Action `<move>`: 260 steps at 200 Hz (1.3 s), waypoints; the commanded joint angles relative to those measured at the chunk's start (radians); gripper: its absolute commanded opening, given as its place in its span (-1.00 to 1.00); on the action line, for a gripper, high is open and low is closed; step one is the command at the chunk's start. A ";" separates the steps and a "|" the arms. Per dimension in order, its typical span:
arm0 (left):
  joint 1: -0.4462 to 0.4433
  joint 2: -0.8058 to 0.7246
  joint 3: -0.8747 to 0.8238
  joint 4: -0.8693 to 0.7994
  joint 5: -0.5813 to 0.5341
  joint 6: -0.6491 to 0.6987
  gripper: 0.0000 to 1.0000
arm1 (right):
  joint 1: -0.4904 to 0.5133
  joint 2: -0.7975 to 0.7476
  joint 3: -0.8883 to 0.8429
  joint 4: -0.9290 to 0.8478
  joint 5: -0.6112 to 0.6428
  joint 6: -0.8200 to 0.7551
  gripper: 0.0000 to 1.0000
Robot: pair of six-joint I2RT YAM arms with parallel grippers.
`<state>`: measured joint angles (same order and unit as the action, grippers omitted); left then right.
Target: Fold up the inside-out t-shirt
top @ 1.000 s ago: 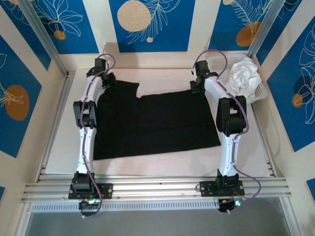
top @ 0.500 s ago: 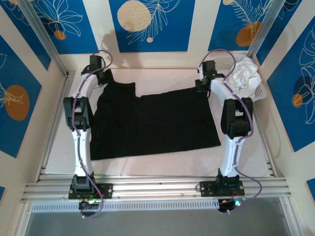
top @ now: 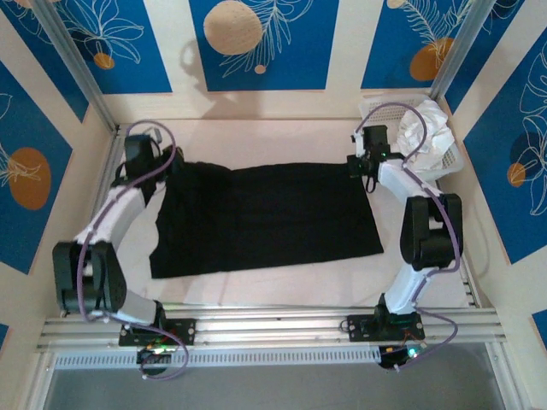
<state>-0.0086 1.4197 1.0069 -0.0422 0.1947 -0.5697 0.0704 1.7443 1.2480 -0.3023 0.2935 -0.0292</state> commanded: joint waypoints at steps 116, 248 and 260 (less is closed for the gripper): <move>-0.005 -0.769 -0.568 -0.373 0.011 -0.089 -1.00 | -0.057 -0.343 -0.395 -0.174 0.031 0.324 -0.97; -0.005 -0.680 -0.563 -0.262 -0.108 -0.067 0.25 | 0.585 -0.246 -0.289 0.194 -0.202 0.285 0.03; -0.005 -0.607 -0.537 -0.234 -0.098 -0.042 0.27 | 0.669 -0.162 -0.216 0.220 -0.227 0.286 0.03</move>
<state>-0.0101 0.6983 0.4152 -0.3565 0.0879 -0.6498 0.5938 1.4555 0.9215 -0.2050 0.2020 0.2619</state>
